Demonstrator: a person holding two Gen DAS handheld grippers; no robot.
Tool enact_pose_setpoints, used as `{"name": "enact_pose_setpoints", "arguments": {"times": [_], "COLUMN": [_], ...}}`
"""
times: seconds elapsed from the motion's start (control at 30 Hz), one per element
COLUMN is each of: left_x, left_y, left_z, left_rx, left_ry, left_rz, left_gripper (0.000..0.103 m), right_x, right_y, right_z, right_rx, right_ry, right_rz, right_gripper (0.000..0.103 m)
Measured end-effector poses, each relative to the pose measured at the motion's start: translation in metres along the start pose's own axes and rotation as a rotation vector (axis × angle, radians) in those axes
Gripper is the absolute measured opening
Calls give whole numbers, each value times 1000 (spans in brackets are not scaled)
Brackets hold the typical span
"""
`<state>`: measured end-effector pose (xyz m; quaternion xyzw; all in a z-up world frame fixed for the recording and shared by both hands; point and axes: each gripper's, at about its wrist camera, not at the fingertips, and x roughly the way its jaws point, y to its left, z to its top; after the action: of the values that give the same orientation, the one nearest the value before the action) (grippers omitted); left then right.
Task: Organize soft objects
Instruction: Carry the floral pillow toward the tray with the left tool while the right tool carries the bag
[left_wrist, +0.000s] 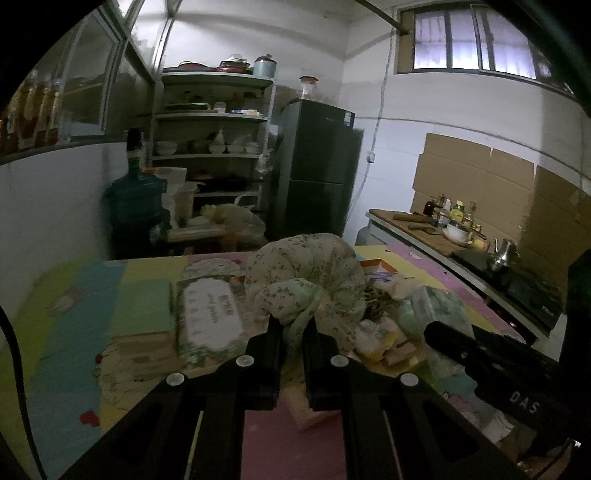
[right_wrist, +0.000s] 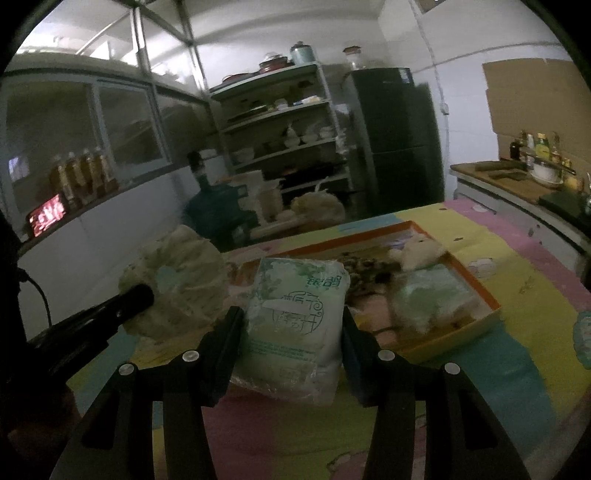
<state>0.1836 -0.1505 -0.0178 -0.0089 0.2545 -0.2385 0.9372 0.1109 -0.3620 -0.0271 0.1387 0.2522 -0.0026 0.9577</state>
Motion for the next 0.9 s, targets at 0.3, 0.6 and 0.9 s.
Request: {"name": "enact_pose_setpoints", "arguments": {"times": [0.3,0.6,0.9], "left_x": [26,52,77], "left_y": [-20,-37,-51], "left_z": [9,15,23], "left_rx": [12,22,22], "left_ry": [17,39,60], "left_rz": [-33,-41,-54], "left_gripper": [10,10,10], "right_x": [4,12,19], "right_y": [-27,-52,-69], "right_z": [11,25,38], "right_rx": [25,43,45], "right_ry": [-14,-31,-50], "right_rz": [-28,-42,-54], "right_gripper": [51,51,51]}}
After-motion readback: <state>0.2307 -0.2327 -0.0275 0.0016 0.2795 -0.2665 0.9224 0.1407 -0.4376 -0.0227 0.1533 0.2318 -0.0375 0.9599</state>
